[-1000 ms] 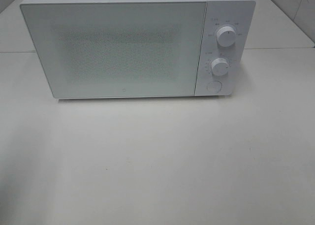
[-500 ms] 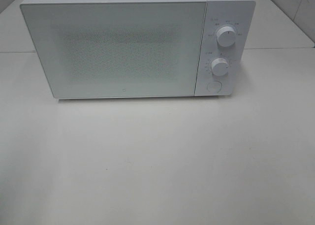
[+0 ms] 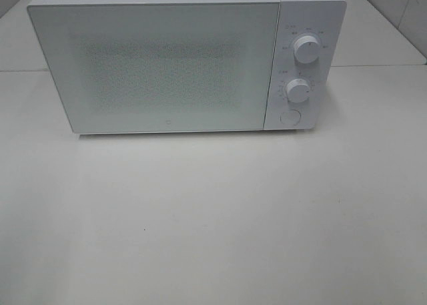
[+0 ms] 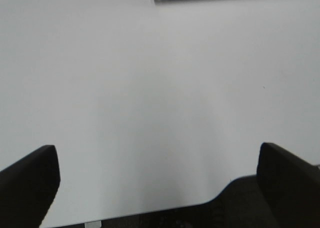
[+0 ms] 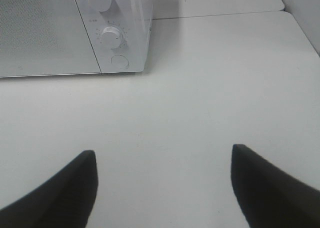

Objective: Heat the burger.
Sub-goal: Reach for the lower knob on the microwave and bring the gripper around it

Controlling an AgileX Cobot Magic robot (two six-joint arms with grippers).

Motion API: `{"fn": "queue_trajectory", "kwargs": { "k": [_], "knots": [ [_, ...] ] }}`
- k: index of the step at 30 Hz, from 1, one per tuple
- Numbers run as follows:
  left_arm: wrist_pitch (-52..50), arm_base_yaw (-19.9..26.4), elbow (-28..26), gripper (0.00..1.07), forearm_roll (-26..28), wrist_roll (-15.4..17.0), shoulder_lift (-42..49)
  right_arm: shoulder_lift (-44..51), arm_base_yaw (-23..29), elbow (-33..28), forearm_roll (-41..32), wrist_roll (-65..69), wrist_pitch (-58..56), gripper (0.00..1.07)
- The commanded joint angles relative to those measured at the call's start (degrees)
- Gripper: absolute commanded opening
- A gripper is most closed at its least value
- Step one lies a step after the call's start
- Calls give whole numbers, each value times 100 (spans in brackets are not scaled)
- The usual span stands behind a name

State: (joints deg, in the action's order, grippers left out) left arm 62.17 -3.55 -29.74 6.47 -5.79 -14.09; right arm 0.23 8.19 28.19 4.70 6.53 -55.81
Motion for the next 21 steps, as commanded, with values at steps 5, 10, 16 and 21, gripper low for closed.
{"fn": "queue_trajectory", "kwargs": {
  "k": [5,10,16,21],
  "knots": [
    [-63,762,11,100,63,40,1026,172,-40,11,17,29,80,74],
    [-63,802,11,100,69,34,1547,172,-40,11,17,29,80,74],
    [-63,888,11,100,80,23,1541,172,-40,11,17,34,80,74],
    [-63,900,11,100,86,23,1541,172,-40,11,17,34,80,74]
  ]
}}
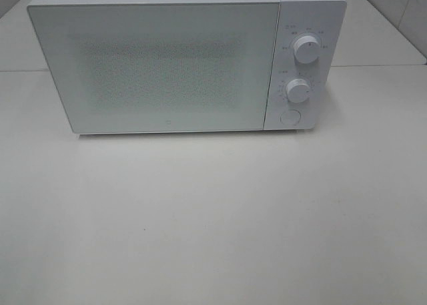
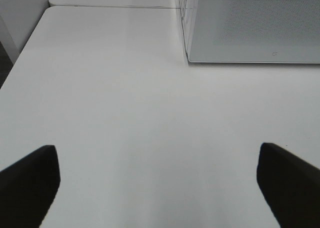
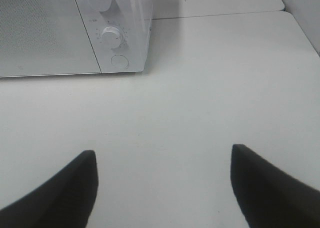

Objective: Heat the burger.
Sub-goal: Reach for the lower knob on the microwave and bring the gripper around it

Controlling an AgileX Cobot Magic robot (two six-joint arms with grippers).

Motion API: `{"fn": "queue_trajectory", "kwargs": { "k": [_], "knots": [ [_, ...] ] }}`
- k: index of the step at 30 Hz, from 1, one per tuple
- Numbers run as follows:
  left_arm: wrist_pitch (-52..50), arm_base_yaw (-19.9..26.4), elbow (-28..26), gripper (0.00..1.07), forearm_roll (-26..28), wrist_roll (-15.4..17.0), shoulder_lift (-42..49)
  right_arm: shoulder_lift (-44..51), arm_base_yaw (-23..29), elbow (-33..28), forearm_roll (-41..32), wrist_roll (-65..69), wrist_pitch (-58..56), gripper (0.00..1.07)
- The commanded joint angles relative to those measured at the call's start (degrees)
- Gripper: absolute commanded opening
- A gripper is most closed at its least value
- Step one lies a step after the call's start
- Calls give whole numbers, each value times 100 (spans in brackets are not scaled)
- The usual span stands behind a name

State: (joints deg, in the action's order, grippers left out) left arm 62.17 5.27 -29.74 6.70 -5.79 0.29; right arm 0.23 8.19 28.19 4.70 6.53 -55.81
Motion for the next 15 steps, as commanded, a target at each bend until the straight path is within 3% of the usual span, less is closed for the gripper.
{"fn": "queue_trajectory", "kwargs": {
  "k": [1,15],
  "knots": [
    [-63,17,11,100,63,23,103,172,-40,11,17,34,80,74],
    [-63,17,11,100,63,23,69,172,-40,11,34,74,80,74]
  ]
}}
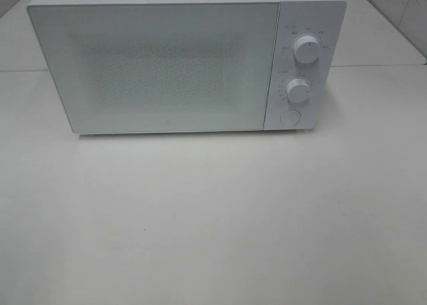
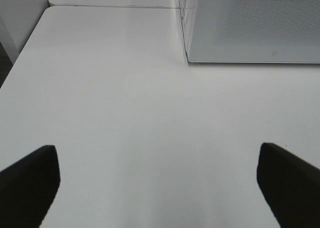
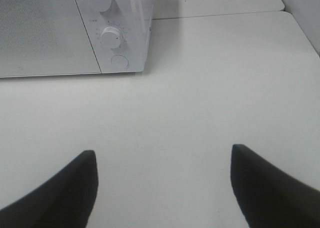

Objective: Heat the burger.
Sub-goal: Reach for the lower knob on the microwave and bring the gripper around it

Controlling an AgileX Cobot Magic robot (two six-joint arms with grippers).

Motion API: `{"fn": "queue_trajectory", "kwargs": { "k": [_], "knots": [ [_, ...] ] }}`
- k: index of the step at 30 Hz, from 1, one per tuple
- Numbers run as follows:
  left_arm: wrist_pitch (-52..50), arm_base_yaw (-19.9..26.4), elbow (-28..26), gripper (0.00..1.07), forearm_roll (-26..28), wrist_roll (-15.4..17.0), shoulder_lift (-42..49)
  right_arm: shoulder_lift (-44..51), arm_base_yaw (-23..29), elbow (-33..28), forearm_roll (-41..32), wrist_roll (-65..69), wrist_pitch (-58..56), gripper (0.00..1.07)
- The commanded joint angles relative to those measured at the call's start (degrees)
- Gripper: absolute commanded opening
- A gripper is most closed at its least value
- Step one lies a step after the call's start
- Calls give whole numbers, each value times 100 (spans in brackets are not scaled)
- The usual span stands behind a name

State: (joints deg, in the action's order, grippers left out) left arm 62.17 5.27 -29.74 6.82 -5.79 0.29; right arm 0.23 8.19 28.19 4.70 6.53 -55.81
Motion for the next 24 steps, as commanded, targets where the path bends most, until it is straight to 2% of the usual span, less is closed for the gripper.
{"fn": "queue_trajectory", "kwargs": {
  "k": [1,15,17,24],
  "knots": [
    [-63,17,11,100,52,23,69,172,-40,11,57,97,80,74],
    [-63,17,11,100,52,23,69,172,-40,11,52,74,80,74],
    [-63,17,11,100,52,23,69,172,-40,11,57,74,80,80],
    [-63,17,11,100,52,23,69,172,-40,40,69,69,126,81]
  ]
}}
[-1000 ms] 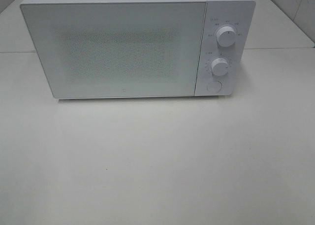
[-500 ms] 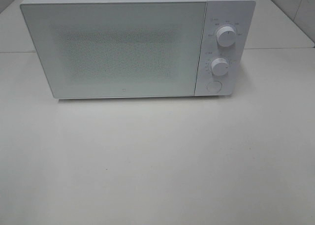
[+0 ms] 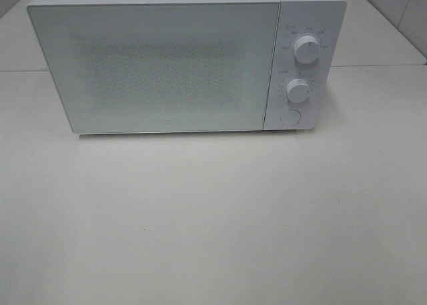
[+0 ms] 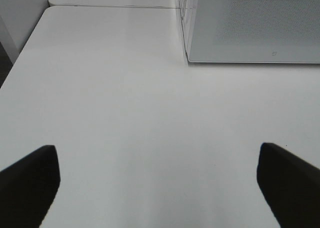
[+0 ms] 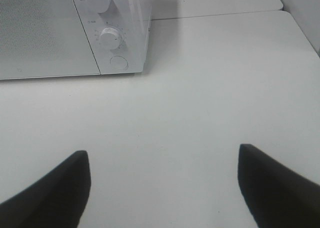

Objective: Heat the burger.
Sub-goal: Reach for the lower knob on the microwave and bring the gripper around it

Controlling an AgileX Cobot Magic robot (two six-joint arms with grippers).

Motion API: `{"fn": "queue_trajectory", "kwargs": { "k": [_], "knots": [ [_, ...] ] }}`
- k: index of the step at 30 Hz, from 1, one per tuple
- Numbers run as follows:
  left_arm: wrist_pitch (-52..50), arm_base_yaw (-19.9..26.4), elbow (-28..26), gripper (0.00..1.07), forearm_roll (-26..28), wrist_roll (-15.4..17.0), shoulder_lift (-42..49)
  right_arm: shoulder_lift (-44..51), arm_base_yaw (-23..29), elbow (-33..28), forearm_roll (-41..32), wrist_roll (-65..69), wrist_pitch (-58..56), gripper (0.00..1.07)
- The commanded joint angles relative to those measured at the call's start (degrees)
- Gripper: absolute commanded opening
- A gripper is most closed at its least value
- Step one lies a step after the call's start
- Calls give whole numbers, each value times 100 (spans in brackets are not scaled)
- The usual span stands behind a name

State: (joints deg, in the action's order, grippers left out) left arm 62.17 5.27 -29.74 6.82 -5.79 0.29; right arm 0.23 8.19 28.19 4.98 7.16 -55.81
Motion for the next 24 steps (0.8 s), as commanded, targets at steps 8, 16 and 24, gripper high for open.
{"fn": "queue_trajectory", "kwargs": {
  "k": [8,16,24],
  "knots": [
    [-63,17,11,100,52,23,69,-29,-40,172,46,11,258,81],
    [-63,17,11,100,52,23,69,-676,-40,241,69,6,1020,81],
    [-63,17,11,100,52,23,69,-1427,-40,241,201,6,1908,80]
  ]
}}
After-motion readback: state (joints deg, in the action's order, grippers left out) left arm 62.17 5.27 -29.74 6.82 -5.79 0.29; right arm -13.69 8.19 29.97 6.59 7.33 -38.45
